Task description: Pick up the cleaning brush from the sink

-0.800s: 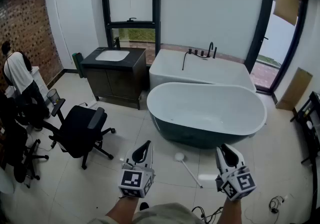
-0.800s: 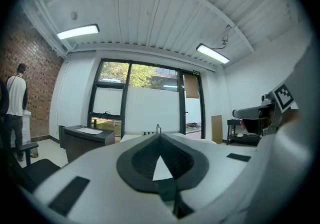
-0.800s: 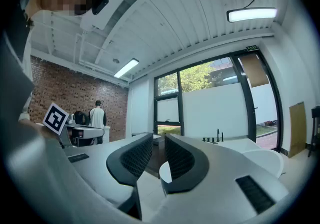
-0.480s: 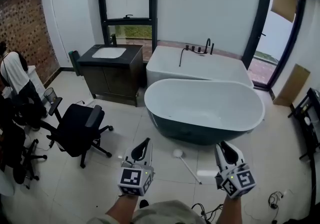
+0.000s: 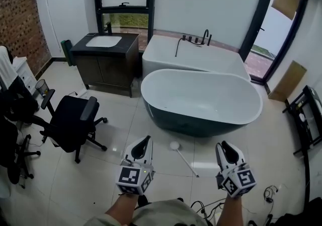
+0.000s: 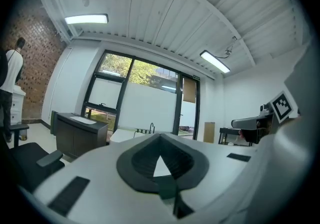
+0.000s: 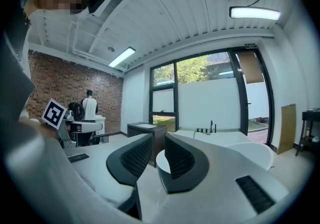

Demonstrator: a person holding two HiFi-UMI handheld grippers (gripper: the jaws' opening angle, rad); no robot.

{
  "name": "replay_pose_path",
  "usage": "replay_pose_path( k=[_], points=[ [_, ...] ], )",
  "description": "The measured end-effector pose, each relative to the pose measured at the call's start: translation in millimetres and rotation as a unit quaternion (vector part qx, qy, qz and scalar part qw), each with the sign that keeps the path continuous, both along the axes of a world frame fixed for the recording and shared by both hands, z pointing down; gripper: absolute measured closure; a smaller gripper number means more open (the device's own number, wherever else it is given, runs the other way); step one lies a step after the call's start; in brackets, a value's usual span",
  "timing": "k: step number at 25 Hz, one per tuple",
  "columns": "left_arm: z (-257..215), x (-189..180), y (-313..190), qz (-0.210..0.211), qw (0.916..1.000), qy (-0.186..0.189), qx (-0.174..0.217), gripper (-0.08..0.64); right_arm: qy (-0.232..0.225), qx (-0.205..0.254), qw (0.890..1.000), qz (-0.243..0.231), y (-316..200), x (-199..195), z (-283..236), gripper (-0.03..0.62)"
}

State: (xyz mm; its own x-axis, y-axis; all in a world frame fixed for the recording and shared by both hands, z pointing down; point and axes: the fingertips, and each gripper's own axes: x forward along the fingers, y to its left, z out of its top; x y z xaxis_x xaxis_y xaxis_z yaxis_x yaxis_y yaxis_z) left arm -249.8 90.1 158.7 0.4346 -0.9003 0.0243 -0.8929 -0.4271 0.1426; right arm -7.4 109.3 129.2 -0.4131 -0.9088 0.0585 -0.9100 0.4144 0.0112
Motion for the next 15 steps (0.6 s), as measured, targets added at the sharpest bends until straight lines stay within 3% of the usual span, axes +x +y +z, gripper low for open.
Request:
replay_pose_path(
  k=[4, 7, 11, 15],
  points=[
    [9.9, -13.8, -11.3, 0.029, 0.9995, 0.01, -0.003, 0.555, 0.023, -0.024, 0.999, 0.02, -9.2, -20.3, 17.8, 0.526],
    [18.6, -0.6, -27.1, 0.05, 0.9987, 0.007, -0.002, 0.555, 0.029, -0.036, 0.999, 0.025, -19.8, -17.5, 30.0, 0.526],
    [18.6, 48.3, -49.0, 0.072, 0.9974, -0.008, 0.002, 0.554, 0.024, -0.05, 0.998, 0.015, -44.4, 11.4, 46.7, 0.525],
    [14.5, 121.0, -80.0, 0.085, 0.996, -0.026, 0.007, 0.526, 0.011, -0.057, 0.998, -0.005, -81.9, 64.3, 57.9, 0.525]
  ],
)
